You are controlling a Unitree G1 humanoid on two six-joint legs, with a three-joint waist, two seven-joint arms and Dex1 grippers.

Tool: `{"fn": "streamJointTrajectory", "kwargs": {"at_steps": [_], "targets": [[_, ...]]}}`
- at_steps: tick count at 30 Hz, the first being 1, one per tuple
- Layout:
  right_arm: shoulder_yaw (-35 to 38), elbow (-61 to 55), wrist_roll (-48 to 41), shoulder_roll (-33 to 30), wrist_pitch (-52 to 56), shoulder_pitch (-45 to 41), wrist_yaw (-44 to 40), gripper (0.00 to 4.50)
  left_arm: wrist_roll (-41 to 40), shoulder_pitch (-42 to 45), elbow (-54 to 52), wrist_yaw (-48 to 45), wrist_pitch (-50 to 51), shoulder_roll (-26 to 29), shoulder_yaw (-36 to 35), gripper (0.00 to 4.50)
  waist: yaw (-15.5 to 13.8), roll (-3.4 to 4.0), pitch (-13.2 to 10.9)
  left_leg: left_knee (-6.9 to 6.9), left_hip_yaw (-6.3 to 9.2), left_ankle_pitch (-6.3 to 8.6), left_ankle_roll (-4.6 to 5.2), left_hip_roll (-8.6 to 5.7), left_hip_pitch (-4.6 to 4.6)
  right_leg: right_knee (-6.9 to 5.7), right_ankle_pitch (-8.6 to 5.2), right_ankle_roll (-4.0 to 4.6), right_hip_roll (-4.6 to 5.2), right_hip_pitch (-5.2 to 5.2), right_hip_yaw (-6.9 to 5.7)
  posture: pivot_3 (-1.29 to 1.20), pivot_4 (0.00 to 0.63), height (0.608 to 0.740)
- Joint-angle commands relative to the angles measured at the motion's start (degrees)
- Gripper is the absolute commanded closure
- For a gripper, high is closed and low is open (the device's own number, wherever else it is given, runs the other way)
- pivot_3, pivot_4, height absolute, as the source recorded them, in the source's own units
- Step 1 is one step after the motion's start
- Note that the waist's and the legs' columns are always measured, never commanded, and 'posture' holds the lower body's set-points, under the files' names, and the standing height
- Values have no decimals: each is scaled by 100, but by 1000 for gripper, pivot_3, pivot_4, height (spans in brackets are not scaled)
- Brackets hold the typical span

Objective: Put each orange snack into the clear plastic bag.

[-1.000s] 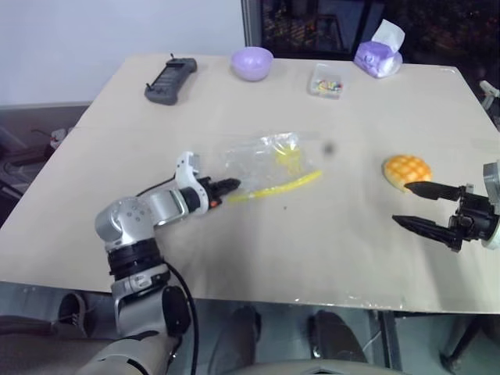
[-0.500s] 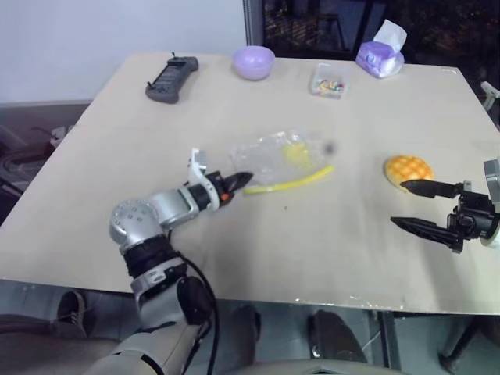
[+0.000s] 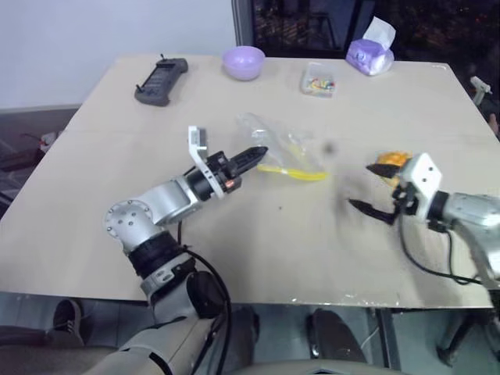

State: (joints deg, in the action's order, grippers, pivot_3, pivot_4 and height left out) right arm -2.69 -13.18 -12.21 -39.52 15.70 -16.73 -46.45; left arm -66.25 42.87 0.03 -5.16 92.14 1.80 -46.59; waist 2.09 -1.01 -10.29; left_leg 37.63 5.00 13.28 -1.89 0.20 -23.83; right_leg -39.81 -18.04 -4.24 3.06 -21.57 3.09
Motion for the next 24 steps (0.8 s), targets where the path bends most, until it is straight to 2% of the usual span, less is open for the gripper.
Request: {"fn": "streamJointTrajectory", "kwargs": {"at_steps": [1,5,10,14,18,19,20,21,24], "targets": [[-520,407,832,290,-618,-431,415,0,-464,-10,-147,259,-188,-68,-8,4467,-5,0,0,0,0,0,0,0,0,0,0,0,1,0,0,0,150,740],[-992,1549,1612,921,-982,-1141,1067,0,-854,-118,-180,543,-345,-123,154,4467,2,-2,1,3,-2,-1,-1,-1,5,-3,1,0,2,1,2,0,150,740],[-991,2515,2070,1143,-1327,-1522,1547,0,-1417,-304,-167,891,-616,29,425,4467,-25,-2,1,0,0,-1,-2,-2,0,1,1,1,5,-2,1,0,150,740],[-882,2721,1988,1298,-1618,-1633,1633,1094,-1939,-494,-154,1186,-934,225,709,4500,-12,-1,1,-1,-1,-1,-2,-2,1,1,1,1,4,-2,2,0,150,740],[-842,2727,1956,1362,-1705,-1614,1593,2943,-2387,-721,-176,1416,-1287,438,1106,4500,15,-1,1,-3,-2,-1,-2,-1,4,-1,1,1,3,-1,4,0,150,740],[-823,2734,1968,1367,-1738,-1615,1628,3529,-2448,-775,-173,1466,-1387,497,1204,4500,17,-1,1,-3,-2,-1,-2,-1,4,-1,1,1,3,-1,4,0,150,740],[-803,2734,1961,1375,-1772,-1618,1646,3831,-2540,-831,-155,1518,-1480,558,1310,4500,17,-1,2,-3,-3,-1,-2,-1,5,-1,1,1,3,-1,5,0,150,740],[-785,2723,1943,1385,-1805,-1623,1649,4452,-2617,-885,-151,1531,-1551,627,1422,4500,16,-1,2,-3,-2,-1,-2,-1,5,-2,1,1,3,-2,5,0,150,740],[-750,2658,1898,1435,-1810,-1661,1650,4452,-2836,-1039,-245,1515,-1713,795,1789,4500,14,-1,1,-3,-2,-1,-2,-1,5,-2,1,1,3,-2,5,0,150,740]]}}
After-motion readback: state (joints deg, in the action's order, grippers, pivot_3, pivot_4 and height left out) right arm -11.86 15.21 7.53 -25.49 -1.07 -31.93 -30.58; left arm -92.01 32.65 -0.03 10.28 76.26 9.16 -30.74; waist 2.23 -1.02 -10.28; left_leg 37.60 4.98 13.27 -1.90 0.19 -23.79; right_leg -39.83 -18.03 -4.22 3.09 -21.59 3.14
